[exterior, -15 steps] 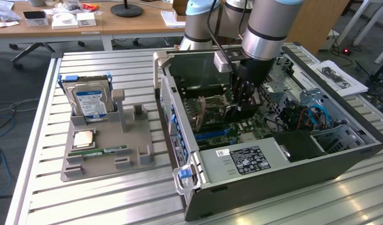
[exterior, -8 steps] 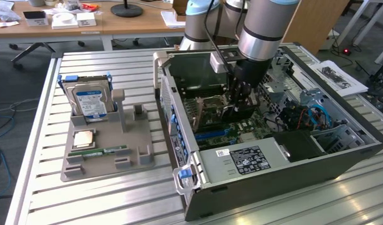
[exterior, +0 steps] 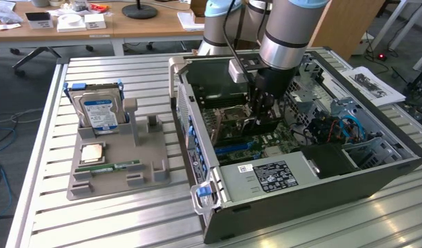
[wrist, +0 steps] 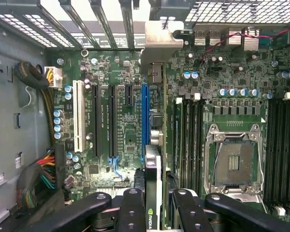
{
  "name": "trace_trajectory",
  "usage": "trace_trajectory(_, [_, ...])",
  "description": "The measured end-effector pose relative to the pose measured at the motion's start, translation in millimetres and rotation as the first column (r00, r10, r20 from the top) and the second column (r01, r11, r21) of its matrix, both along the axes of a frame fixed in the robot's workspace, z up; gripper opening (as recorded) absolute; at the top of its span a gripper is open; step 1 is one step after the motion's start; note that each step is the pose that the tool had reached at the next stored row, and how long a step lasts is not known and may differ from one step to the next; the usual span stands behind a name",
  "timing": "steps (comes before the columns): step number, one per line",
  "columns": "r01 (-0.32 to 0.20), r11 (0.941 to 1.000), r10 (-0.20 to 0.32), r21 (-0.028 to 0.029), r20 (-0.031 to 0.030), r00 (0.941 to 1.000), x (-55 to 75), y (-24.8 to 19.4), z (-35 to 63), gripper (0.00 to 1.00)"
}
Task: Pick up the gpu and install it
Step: 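Insert the gpu into the slot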
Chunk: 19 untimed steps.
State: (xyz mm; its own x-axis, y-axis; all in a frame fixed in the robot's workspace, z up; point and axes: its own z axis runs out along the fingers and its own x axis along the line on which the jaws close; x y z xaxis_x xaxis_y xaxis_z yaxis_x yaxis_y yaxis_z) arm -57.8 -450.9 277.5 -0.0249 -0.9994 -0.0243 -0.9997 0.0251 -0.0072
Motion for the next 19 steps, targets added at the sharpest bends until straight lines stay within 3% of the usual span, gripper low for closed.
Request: trace_trajectory(19, [0.0,1.0,0.0,0.0,0.0007,1.0,-7.2,-1.8,-4.8,0.27])
